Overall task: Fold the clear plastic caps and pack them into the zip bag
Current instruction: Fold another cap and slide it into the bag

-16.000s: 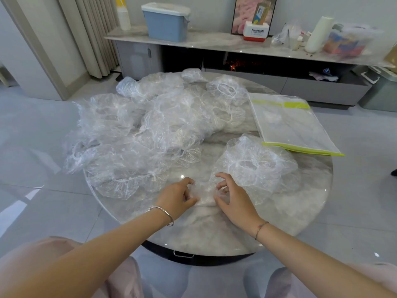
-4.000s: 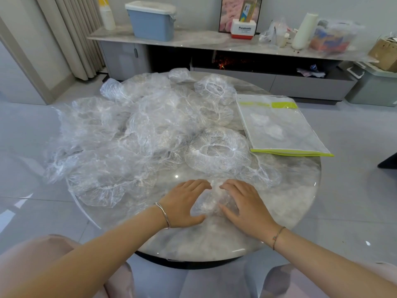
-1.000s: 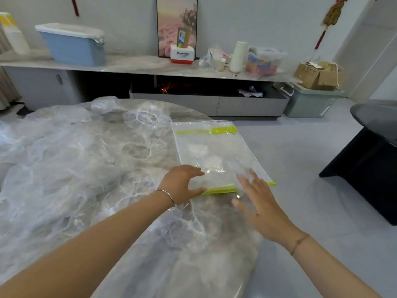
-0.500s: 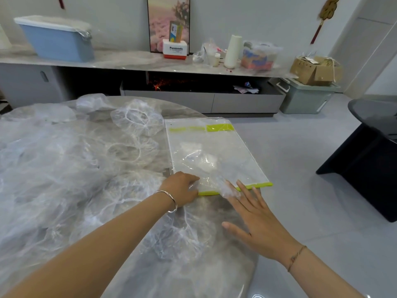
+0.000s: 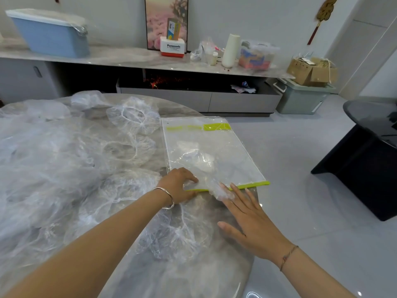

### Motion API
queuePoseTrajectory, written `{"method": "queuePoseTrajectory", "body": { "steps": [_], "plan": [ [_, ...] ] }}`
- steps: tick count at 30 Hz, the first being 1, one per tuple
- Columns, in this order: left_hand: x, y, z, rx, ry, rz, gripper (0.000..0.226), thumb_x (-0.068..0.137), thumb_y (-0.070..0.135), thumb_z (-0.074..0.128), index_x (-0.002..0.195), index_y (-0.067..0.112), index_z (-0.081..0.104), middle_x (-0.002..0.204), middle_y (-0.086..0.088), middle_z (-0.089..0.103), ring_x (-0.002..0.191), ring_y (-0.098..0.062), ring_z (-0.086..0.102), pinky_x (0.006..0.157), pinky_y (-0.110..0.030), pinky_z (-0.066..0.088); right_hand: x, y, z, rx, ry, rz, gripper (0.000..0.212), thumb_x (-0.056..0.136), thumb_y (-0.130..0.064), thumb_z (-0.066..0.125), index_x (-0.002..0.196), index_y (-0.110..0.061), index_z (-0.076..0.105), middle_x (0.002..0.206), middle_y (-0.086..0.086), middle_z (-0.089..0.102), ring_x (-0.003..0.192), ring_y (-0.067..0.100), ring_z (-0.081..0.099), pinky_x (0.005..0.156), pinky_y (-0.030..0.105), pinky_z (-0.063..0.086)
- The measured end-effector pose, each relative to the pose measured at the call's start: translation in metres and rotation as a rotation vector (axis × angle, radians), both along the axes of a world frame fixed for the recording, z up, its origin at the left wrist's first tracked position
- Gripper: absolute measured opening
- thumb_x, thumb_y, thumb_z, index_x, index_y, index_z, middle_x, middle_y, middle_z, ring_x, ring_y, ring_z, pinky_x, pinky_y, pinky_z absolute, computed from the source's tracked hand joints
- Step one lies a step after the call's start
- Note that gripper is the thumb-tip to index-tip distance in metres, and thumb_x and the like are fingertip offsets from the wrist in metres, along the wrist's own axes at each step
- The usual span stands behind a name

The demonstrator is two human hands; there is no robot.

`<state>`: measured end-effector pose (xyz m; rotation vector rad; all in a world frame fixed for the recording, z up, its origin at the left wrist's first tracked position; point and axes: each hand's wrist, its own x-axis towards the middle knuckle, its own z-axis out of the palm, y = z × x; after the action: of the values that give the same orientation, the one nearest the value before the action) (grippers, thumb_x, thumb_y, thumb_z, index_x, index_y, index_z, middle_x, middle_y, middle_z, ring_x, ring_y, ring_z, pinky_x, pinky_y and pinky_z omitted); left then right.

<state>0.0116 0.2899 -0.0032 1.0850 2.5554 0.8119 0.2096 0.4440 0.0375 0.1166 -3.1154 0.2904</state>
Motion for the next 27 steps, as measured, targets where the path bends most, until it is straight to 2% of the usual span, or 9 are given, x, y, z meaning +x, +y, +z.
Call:
{"method": "queuePoseTrajectory", "body": {
  "steps": [4,8,13,17,19,22,24,26,27],
  "plan": [
    [0.003,-0.002,0.0,0.006,0.015,-0.043,0.038,0.076,0.045,0.072,0.111,0.034,0.063,0.122,0.009,0.048,0.109,-0.013,0.045,0.096,-0.028,0.039,-0.001,-0.003,-0.009,-0.044,-0.07,0.011,0.061,0.093,-0.065,0.014,0.147,-0.038,0.005,0.153,-0.025,-0.016,0.139,-0.002,-0.023,0.114,0.027,-0.017],
    [0.002,-0.005,-0.005,0.072,-0.027,-0.05,0.026,0.075,0.042,0.075,0.099,0.035,0.068,0.115,0.01,0.051,0.105,-0.013,0.049,0.094,-0.03,0.041,0.0,-0.012,-0.032,-0.146,-0.213,-0.006,0.086,0.077,-0.079,-0.007,0.149,-0.036,0.007,0.154,-0.024,-0.013,0.137,-0.007,-0.026,0.116,0.029,-0.015],
    [-0.001,-0.003,-0.006,0.129,-0.106,-0.031,0.021,0.076,0.036,0.075,0.096,0.033,0.069,0.113,0.009,0.049,0.105,-0.012,0.048,0.095,-0.026,0.04,-0.003,-0.016,-0.037,-0.346,-0.238,-0.098,0.099,0.069,-0.087,-0.004,0.151,-0.033,0.011,0.15,-0.027,-0.008,0.134,-0.014,-0.024,0.108,0.014,-0.021],
    [-0.002,-0.004,-0.005,0.113,-0.137,-0.046,0.021,0.08,0.035,0.071,0.1,0.032,0.068,0.115,0.008,0.048,0.106,-0.012,0.048,0.094,-0.025,0.04,-0.003,-0.017,-0.039,-0.37,-0.228,-0.097,0.1,0.068,-0.088,-0.005,0.151,-0.034,0.01,0.147,-0.031,-0.01,0.133,-0.015,-0.024,0.106,0.011,-0.022],
    [-0.002,-0.005,-0.002,0.048,-0.016,-0.089,0.024,0.081,0.04,0.068,0.103,0.03,0.066,0.114,0.008,0.05,0.104,-0.012,0.05,0.089,-0.025,0.041,-0.003,-0.017,-0.041,-0.385,-0.217,-0.103,0.101,0.067,-0.089,-0.005,0.151,-0.034,0.01,0.147,-0.031,-0.01,0.133,-0.015,-0.023,0.107,0.013,-0.022],
    [0.004,-0.004,0.006,-0.074,0.297,-0.066,0.023,0.088,0.043,0.057,0.099,0.023,0.061,0.102,0.008,0.056,0.09,-0.014,0.056,0.07,-0.026,0.042,0.0,-0.018,-0.041,-0.39,-0.167,-0.111,0.094,0.072,-0.087,-0.004,0.15,-0.035,0.007,0.146,-0.033,-0.014,0.135,-0.013,-0.022,0.114,0.022,-0.016],
    [0.01,-0.003,0.007,0.016,0.502,-0.007,0.018,0.093,0.032,0.046,0.092,0.017,0.056,0.089,0.003,0.058,0.071,-0.021,0.059,0.053,-0.03,0.044,0.0,-0.019,-0.037,-0.283,-0.057,-0.056,0.076,0.087,-0.073,0.006,0.15,-0.03,0.008,0.154,-0.025,-0.01,0.141,-0.004,-0.017,0.117,0.028,-0.01],
    [0.014,-0.004,0.003,0.141,0.645,0.017,0.014,0.089,0.027,0.038,0.086,0.017,0.046,0.076,0.0,0.058,0.053,-0.022,0.056,0.034,-0.029,0.041,-0.003,-0.017,-0.032,-0.108,0.093,0.005,0.06,0.099,-0.054,0.019,0.15,-0.023,0.021,0.159,-0.013,0.001,0.145,0.005,-0.005,0.118,0.032,-0.002],
    [0.015,-0.005,0.001,0.187,0.683,0.029,0.012,0.089,0.025,0.036,0.086,0.017,0.044,0.075,0.0,0.059,0.051,-0.022,0.056,0.031,-0.028,0.039,-0.006,-0.017,-0.029,-0.04,0.162,0.019,0.054,0.101,-0.046,0.024,0.148,-0.02,0.028,0.159,-0.009,0.007,0.146,0.008,0.001,0.118,0.033,0.002]
  ]
}}
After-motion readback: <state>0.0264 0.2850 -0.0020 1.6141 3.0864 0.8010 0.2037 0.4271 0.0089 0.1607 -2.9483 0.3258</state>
